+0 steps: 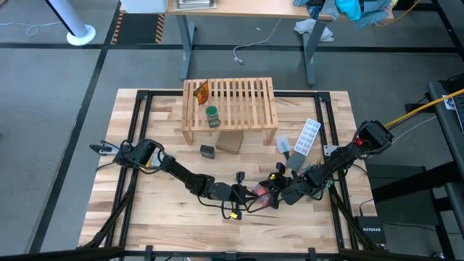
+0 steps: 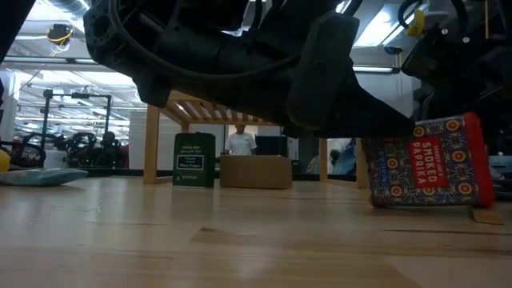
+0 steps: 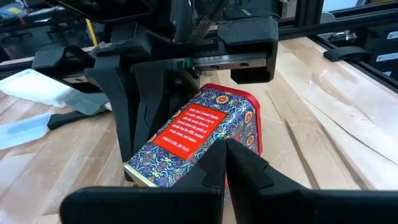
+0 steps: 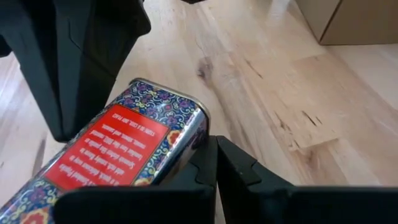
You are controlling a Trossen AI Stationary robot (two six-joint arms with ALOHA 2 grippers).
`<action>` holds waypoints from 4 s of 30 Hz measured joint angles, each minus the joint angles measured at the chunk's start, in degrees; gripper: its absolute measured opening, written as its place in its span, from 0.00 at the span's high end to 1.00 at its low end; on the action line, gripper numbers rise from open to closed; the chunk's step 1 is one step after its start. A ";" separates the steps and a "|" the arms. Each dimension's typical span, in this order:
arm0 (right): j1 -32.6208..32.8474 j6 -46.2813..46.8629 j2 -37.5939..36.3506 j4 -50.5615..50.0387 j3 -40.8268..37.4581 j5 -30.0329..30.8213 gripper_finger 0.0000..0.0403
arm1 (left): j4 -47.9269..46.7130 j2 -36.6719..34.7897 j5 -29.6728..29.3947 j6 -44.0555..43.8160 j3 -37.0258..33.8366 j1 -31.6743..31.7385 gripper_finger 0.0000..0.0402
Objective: Shelf spices
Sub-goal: Put the red seasoning can on the shelf
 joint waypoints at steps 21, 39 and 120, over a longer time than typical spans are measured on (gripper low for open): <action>2.80 0.28 -11.59 -10.58 0.07 6.82 0.98 | 0.33 -0.13 -14.91 10.32 0.00 -1.64 0.99; 7.69 0.26 -13.75 -13.96 0.07 3.85 0.98 | 2.20 -0.22 -13.68 14.83 2.84 0.87 0.99; 2.44 -10.26 -8.74 -15.85 4.92 5.96 0.98 | -12.95 -0.02 -5.09 -1.43 3.67 5.57 0.99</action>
